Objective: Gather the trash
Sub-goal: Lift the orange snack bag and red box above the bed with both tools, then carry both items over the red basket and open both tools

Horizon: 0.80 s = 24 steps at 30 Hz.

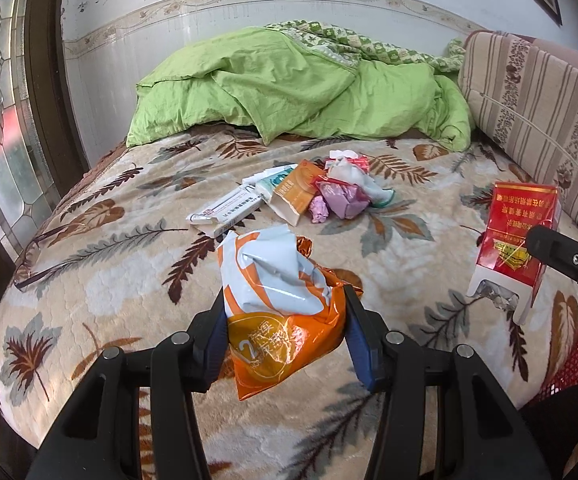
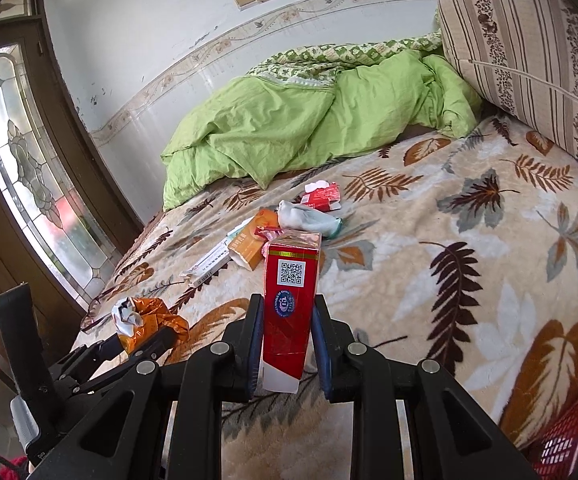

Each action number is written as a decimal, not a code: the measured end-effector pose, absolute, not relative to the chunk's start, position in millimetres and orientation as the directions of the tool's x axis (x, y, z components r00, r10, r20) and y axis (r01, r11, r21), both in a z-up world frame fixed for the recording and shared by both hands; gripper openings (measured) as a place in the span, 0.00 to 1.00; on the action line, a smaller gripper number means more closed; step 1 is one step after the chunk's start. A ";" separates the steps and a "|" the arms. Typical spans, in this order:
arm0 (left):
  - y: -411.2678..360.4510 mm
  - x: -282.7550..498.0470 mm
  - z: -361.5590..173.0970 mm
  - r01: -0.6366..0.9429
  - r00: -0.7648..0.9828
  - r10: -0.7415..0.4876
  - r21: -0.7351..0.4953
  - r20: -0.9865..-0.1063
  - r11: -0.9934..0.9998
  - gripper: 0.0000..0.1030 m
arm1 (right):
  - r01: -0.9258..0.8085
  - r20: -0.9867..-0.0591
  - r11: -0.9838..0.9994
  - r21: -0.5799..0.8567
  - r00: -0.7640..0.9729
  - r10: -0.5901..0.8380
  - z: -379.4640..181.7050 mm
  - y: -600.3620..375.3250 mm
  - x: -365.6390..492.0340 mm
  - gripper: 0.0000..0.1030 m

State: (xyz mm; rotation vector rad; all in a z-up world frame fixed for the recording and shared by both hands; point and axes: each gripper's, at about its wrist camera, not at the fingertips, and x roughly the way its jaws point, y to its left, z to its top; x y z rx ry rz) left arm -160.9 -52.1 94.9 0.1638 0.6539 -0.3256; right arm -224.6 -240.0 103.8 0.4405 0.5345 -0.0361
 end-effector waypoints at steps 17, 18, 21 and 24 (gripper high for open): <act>-79.2 -189.4 111.0 0.439 0.713 -0.308 0.058 -0.630 0.897 0.49 | 0.124 -0.454 0.881 0.457 0.884 0.112 127.8 -253.5 -277.0 0.23; -81.0 -191.1 112.1 0.444 0.712 -0.312 0.059 -0.630 0.894 0.49 | 0.124 -0.452 0.878 0.462 0.885 0.113 128.9 -254.4 -279.4 0.23; -86.3 -196.4 116.4 0.461 0.708 -0.327 0.059 -0.626 0.885 0.49 | 0.127 -0.441 0.871 0.474 0.891 0.110 134.0 -259.0 -287.0 0.23; -91.0 -201.3 121.4 0.477 0.707 -0.341 0.060 -0.620 0.877 0.49 | 0.130 -0.431 0.870 0.476 0.897 0.102 139.5 -263.4 -294.6 0.23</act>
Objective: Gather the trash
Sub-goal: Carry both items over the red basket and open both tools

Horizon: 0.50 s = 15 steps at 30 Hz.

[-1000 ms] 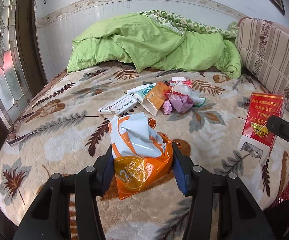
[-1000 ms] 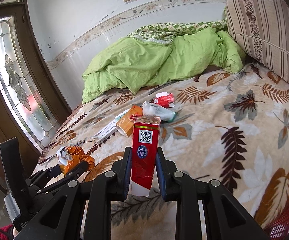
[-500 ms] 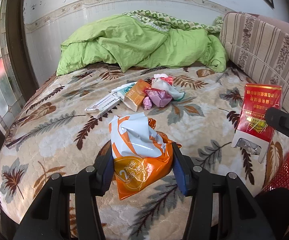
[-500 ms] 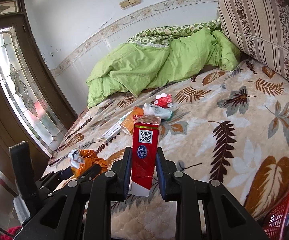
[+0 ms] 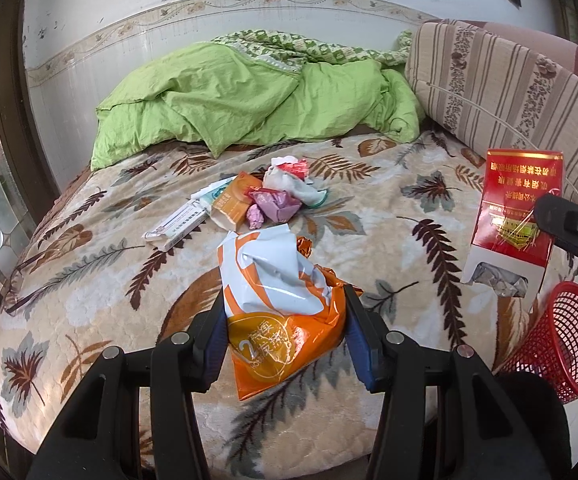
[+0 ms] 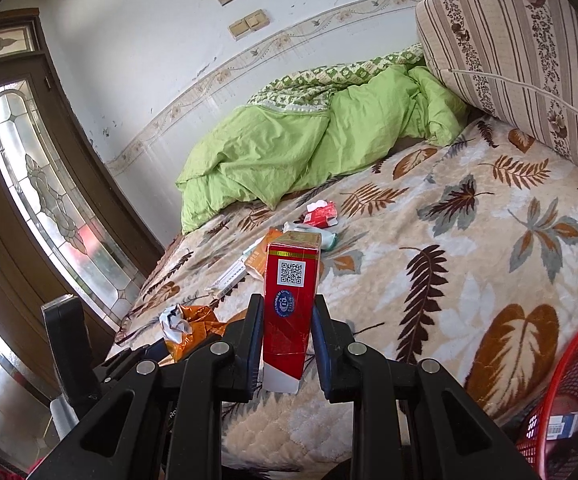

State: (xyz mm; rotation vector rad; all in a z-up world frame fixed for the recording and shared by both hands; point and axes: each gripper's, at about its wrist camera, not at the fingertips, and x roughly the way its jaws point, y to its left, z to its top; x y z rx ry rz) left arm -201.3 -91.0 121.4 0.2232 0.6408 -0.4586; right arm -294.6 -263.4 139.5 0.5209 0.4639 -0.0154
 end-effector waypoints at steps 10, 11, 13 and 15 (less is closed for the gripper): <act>-114.0 -221.1 134.0 0.586 0.653 -0.449 0.031 -0.610 0.810 0.49 | 0.186 -0.428 0.854 0.486 0.903 0.047 148.1 -288.8 -333.7 0.23; -116.7 -223.8 136.1 0.604 0.641 -0.469 0.021 -0.607 0.797 0.49 | 0.196 -0.428 0.851 0.487 0.903 0.037 148.9 -292.8 -338.8 0.23; -122.9 -228.3 139.9 0.654 0.594 -0.528 -0.017 -0.607 0.756 0.49 | 0.229 -0.431 0.846 0.482 0.902 0.002 152.4 -305.2 -353.8 0.23; -130.4 -232.4 143.4 0.689 0.557 -0.565 -0.042 -0.609 0.724 0.49 | 0.259 -0.431 0.837 0.482 0.902 -0.030 154.9 -315.7 -366.9 0.23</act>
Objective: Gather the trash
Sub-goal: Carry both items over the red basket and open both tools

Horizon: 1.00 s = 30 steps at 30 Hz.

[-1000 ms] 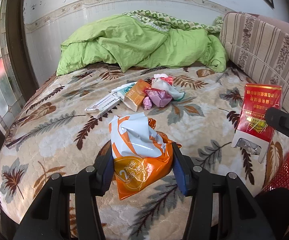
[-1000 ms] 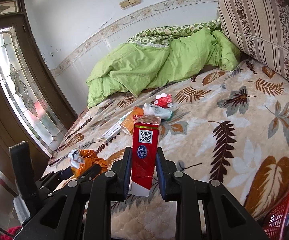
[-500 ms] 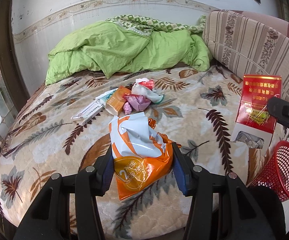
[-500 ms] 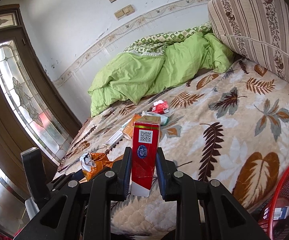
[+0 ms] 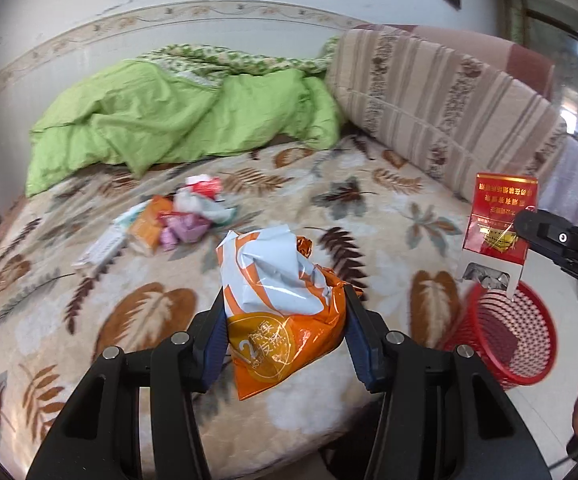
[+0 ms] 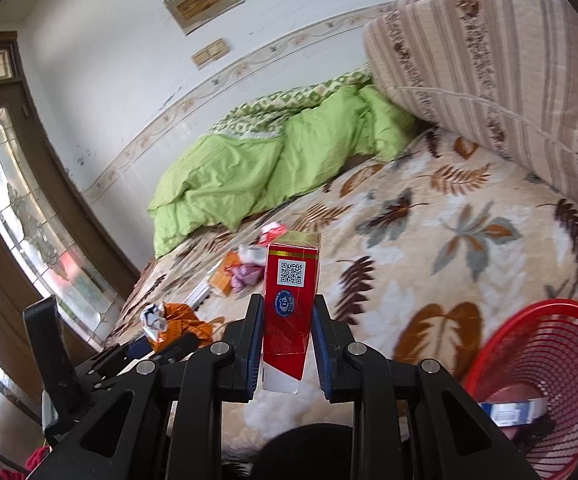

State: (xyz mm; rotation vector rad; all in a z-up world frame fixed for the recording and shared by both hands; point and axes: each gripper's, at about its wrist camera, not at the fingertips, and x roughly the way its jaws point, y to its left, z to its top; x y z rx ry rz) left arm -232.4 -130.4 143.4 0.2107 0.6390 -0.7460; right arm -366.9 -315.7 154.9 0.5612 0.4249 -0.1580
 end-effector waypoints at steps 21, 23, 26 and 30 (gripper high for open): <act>-321.9 -336.2 137.8 0.953 0.105 -0.720 -0.136 -0.686 0.269 0.50 | 0.630 -0.554 0.629 0.456 0.754 -0.353 125.7 -434.2 -508.5 0.24; -336.4 -344.9 131.4 0.959 0.102 -0.710 -0.121 -0.697 0.257 0.57 | 0.651 -0.576 0.611 0.451 0.735 -0.358 119.6 -440.0 -511.2 0.25; -344.3 -345.8 125.2 0.959 0.087 -0.700 -0.131 -0.709 0.252 0.59 | 0.671 -0.595 0.585 0.457 0.719 -0.359 112.0 -448.1 -516.2 0.31; -335.7 -337.6 126.3 0.954 0.089 -0.705 -0.144 -0.704 0.265 0.61 | 0.681 -0.594 0.574 0.454 0.712 -0.374 111.3 -450.6 -520.2 0.37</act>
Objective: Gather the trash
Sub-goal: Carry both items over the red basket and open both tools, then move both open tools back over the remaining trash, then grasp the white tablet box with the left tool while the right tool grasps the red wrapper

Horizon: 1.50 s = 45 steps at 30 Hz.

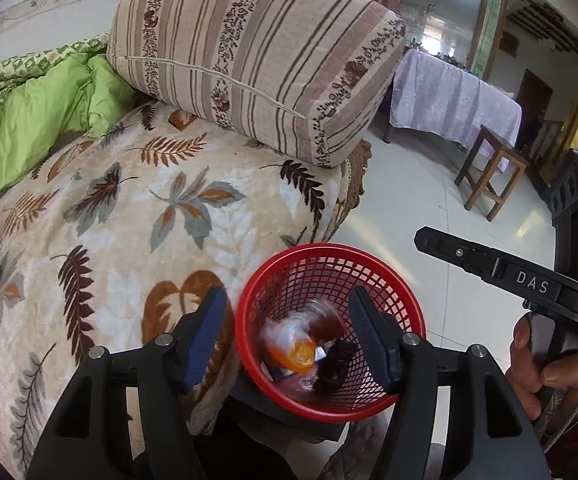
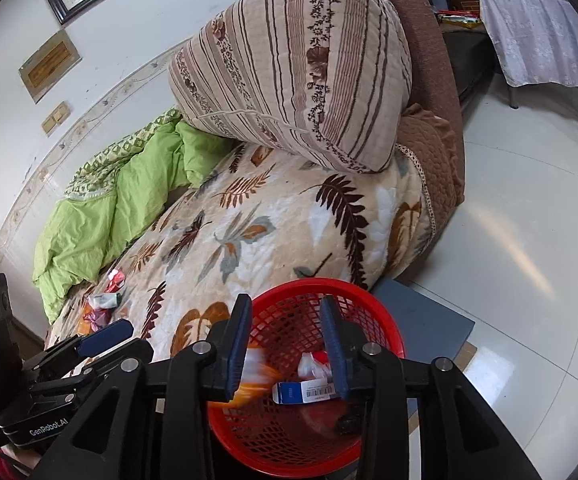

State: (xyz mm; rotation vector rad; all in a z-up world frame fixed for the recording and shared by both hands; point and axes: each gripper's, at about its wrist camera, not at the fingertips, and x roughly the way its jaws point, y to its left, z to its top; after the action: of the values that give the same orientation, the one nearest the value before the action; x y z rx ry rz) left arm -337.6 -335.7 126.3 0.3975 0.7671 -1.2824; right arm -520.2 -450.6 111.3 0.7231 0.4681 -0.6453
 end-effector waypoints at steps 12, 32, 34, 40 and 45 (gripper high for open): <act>-262.0 -273.9 141.1 0.885 0.237 -0.694 -0.143 -0.680 0.443 0.63 | 0.588 -0.572 0.653 0.476 0.772 -0.278 120.4 -425.9 -467.0 0.43; -80.2 -106.3 122.2 0.540 0.554 -0.452 -0.112 -0.699 0.834 0.69 | 0.212 -0.592 0.871 0.442 0.799 0.107 128.1 -298.5 -252.2 0.53; -61.8 -86.3 121.2 0.493 0.584 -0.407 -0.092 -0.702 0.865 0.70 | 0.182 -0.591 0.875 0.449 0.795 0.138 124.4 -285.9 -230.2 0.54; -20.1 -21.9 111.2 0.394 0.637 -0.300 -0.035 -0.710 0.918 0.77 | 0.159 -0.621 0.873 0.462 0.761 0.189 107.4 -266.9 -180.5 0.55; -15.0 34.3 82.2 0.371 0.611 -0.268 -0.029 -0.745 0.928 0.77 | 0.175 -0.634 0.865 0.471 0.749 0.194 94.8 -266.8 -153.8 0.55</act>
State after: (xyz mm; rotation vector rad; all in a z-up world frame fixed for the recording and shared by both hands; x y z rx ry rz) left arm 34.3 -15.0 82.2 0.1330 0.8360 -0.3699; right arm -153.8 -266.8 94.8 0.5387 0.7338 0.0106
